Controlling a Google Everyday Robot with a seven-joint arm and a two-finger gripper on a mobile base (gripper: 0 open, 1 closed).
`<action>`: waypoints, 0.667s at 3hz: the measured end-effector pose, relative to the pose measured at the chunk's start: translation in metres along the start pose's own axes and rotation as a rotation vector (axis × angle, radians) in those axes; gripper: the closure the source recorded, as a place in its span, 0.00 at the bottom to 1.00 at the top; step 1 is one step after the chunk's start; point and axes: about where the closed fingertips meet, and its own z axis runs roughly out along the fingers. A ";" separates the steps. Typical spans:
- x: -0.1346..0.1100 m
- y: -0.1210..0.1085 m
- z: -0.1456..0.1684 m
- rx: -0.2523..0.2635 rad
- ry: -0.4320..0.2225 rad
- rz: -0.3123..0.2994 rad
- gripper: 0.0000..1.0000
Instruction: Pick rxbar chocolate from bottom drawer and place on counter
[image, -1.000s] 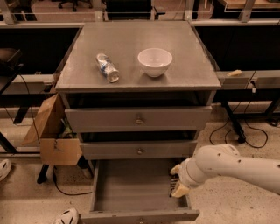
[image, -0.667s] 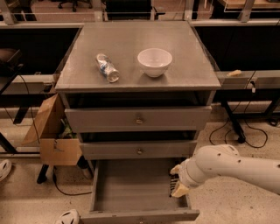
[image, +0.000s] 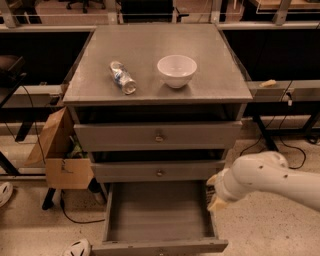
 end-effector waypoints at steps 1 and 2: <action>0.030 -0.061 -0.111 0.169 0.141 0.069 1.00; 0.045 -0.116 -0.248 0.371 0.236 0.153 1.00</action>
Offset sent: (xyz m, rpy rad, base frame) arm 0.0592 -0.1722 0.3779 -0.2860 -0.4461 -0.4490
